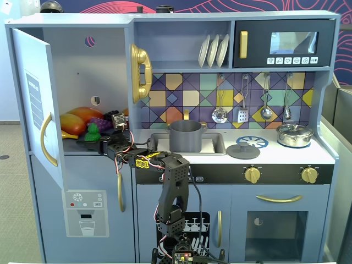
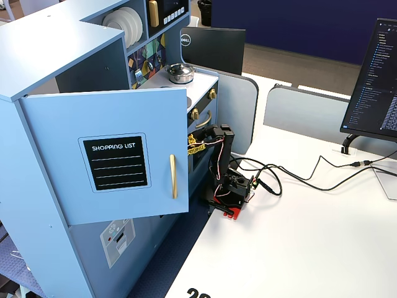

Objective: Pick up the green pineapple from the left cabinet and place it in the gray recipient

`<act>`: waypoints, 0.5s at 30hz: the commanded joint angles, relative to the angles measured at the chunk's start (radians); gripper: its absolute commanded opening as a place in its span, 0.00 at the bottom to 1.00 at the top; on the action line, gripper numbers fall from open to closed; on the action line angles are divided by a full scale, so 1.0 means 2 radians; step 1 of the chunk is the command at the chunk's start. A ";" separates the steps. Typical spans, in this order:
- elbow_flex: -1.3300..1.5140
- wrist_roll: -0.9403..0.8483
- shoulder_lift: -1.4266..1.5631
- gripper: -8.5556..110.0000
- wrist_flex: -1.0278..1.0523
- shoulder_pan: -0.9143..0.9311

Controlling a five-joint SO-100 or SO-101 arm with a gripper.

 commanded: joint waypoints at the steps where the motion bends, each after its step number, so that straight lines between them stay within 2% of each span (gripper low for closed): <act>1: -0.044 -0.024 0.001 0.30 0.003 -0.012; 3: -0.046 -0.060 0.008 0.07 0.025 -0.020; 9: -0.028 -0.036 0.078 0.07 0.057 -0.031; 15: 0.053 -0.045 0.275 0.07 0.165 -0.084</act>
